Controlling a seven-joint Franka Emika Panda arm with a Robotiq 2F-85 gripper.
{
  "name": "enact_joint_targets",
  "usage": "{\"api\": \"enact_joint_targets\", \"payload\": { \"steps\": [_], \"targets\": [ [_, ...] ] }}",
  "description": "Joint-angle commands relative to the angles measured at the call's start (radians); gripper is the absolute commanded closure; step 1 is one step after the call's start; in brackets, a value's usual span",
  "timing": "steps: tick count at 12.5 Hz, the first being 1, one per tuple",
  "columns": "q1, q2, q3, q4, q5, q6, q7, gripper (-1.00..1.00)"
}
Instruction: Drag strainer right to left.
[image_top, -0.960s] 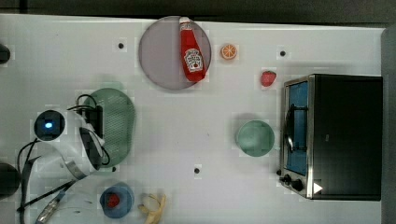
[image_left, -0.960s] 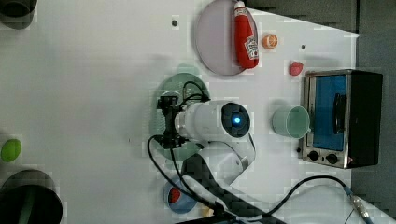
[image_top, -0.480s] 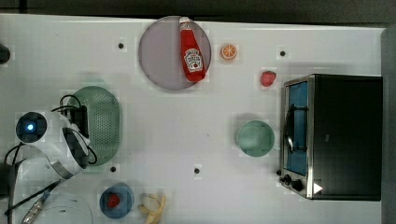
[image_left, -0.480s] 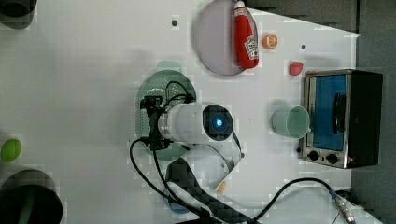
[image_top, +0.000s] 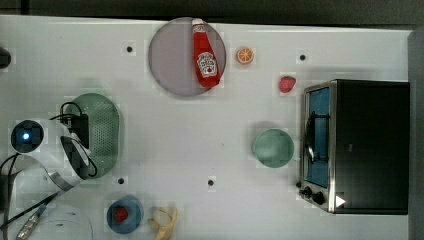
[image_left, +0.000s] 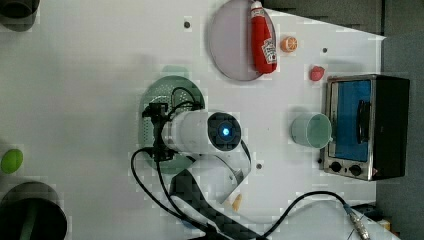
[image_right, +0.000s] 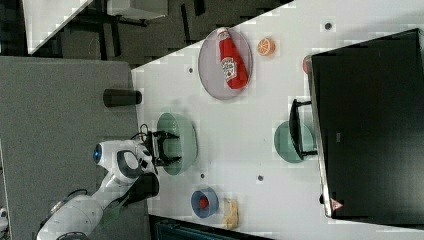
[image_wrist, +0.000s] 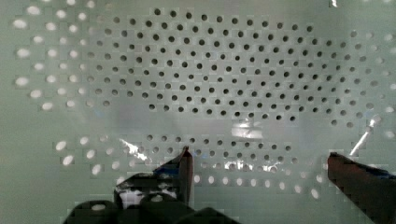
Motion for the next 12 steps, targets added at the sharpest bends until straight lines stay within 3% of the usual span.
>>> {"api": "enact_joint_targets", "payload": {
  "steps": [1,5,12],
  "targets": [
    [-0.003,-0.019,0.011,0.009,-0.012,0.000,0.083,-1.00],
    [-0.004,-0.132,-0.039,0.000,-0.037,-0.167,-0.115,-1.00],
    [-0.015,-0.534,-0.256,-0.004,-0.040,-0.498,-0.666,-1.00]
  ]
}}
